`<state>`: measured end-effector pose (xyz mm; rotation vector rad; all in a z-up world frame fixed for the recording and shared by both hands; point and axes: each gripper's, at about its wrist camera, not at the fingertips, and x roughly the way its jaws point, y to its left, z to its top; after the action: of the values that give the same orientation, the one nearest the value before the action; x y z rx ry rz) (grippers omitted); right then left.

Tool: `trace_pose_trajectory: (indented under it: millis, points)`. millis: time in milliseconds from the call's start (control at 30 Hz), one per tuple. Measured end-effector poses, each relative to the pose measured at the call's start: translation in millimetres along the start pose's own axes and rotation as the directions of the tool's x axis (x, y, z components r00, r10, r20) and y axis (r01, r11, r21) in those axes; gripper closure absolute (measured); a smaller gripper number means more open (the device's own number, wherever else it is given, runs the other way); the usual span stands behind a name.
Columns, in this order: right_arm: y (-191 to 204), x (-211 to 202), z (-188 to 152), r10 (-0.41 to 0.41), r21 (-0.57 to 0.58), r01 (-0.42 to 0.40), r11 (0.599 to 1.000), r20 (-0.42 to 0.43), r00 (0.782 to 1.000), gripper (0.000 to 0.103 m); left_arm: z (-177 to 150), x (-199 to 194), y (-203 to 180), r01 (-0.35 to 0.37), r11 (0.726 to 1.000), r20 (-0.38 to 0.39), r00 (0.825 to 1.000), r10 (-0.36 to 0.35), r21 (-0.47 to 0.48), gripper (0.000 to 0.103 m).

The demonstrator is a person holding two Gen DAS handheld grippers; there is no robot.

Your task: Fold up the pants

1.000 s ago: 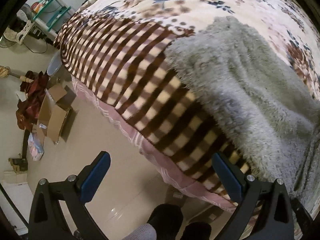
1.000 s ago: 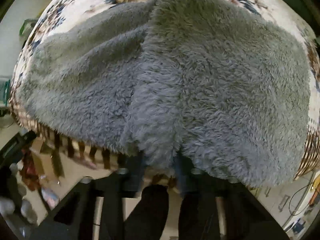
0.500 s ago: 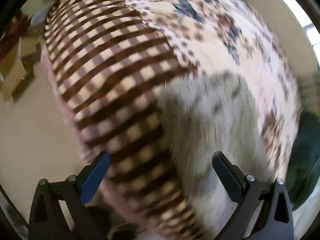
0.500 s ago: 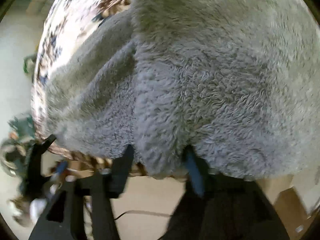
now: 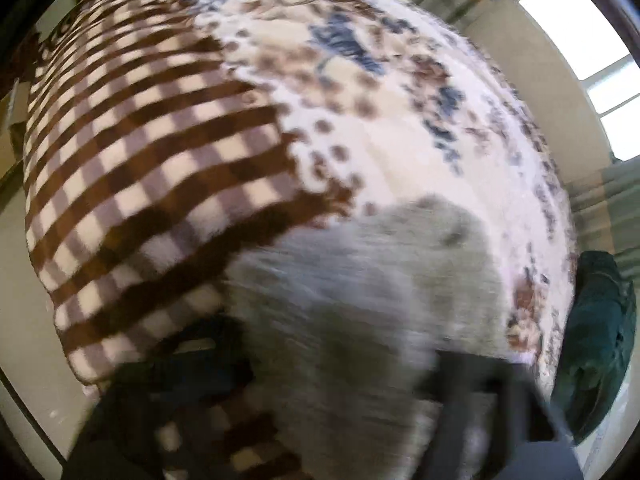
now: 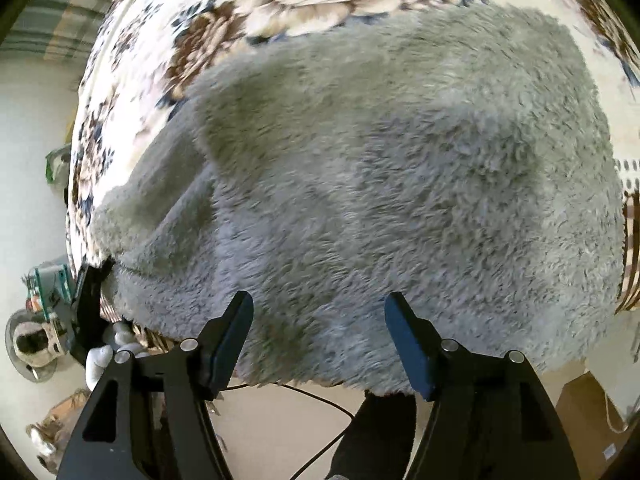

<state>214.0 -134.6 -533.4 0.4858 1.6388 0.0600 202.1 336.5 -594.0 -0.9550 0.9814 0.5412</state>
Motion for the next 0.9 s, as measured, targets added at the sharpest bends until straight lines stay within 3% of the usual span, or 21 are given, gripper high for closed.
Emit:
trace_pose_trajectory:
  millis: [67,200,367,500,533,600,700,833,900]
  points:
    - [-5.5,4.2,0.4,-0.006,0.014,0.006,1.000,-0.002,1.000,0.032,-2.7,-9.5,-3.2,0.037,0.999,0.023,0.999,-0.038,0.008,0.080]
    - [-11.0,10.5,-0.3,0.013,0.022,-0.013,1.000,0.004,1.000,0.032,-6.9,-46.8,-23.7,0.120,0.992,0.087,0.989,-0.124,0.045,0.082]
    - [-37.6,-2.4,0.7,0.068,0.033,-0.069,0.997,0.030,0.997,0.033,-26.2,-113.2,-88.5,0.178,0.961,0.164,0.963,-0.214,0.209,0.082]
    - [-79.3,-29.8,2.0,0.151,0.091,-0.156,0.984,0.060,0.987,0.032,-70.9,-169.8,-155.8,0.221,0.900,0.170,0.938,-0.301,0.376,0.082]
    - [-89.4,-37.9,2.7,0.160,0.104,-0.166,0.981,0.070,0.985,0.029,-89.5,-182.8,-177.5,0.232,0.878,0.156,0.934,-0.321,0.419,0.082]
    - [-114.7,-56.1,3.3,0.166,0.137,-0.179,0.974,0.098,0.981,0.009,-118.5,-195.5,-211.8,0.262,0.837,0.108,0.930,-0.353,0.480,0.082]
    - [-161.8,-88.2,4.3,0.170,0.166,-0.191,0.968,0.133,0.977,0.008,-175.0,-201.7,-256.1,0.297,0.777,0.021,0.929,-0.369,0.555,0.082]
    - [-223.3,-126.6,2.7,0.116,0.185,-0.152,0.971,0.192,0.975,0.008,-266.4,-183.5,-305.7,0.327,0.701,-0.123,0.937,-0.326,0.633,0.082]
    - [-255.7,-145.5,2.4,0.084,0.203,-0.130,0.971,0.219,0.972,0.008,-303.5,-172.2,-319.5,0.318,0.667,-0.160,0.944,-0.288,0.674,0.082]
